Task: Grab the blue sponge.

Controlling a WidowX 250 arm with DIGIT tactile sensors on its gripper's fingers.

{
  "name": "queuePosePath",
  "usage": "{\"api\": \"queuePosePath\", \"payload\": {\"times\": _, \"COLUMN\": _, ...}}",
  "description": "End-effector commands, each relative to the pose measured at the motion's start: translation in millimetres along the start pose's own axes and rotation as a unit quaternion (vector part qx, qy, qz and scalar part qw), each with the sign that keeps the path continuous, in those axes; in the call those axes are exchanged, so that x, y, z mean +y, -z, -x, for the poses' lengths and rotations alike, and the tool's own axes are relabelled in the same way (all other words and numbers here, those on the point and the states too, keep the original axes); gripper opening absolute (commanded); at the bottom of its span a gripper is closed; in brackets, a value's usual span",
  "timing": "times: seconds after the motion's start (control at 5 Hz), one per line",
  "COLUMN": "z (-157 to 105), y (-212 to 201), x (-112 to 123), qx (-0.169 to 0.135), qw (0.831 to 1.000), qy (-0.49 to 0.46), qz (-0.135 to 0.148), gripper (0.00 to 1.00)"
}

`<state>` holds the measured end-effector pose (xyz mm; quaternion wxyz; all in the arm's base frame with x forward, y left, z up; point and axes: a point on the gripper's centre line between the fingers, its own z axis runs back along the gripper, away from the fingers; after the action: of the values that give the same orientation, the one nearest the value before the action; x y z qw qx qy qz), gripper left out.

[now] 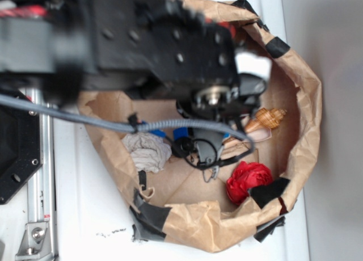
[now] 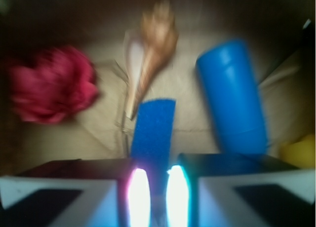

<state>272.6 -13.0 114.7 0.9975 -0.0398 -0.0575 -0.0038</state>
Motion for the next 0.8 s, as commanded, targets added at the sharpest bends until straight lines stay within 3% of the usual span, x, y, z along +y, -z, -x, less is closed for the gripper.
{"api": "queuePosePath", "payload": {"times": 0.0, "z": -4, "y": -73, "x": 2, "qx": -0.019, "qw": 1.0, "qy": 0.014, "qz": -0.014, "gripper": 0.62}}
{"api": "queuePosePath", "payload": {"times": 0.2, "z": 0, "y": -45, "x": 4, "qx": -0.02, "qw": 1.0, "qy": 0.021, "qz": -0.008, "gripper": 1.0}}
{"api": "queuePosePath", "payload": {"times": 0.4, "z": 2, "y": 5, "x": 11, "qx": -0.031, "qw": 0.999, "qy": 0.021, "qz": -0.003, "gripper": 1.0}}
{"api": "queuePosePath", "payload": {"times": 0.6, "z": 5, "y": 49, "x": 12, "qx": -0.014, "qw": 1.0, "qy": 0.022, "qz": -0.01, "gripper": 1.0}}
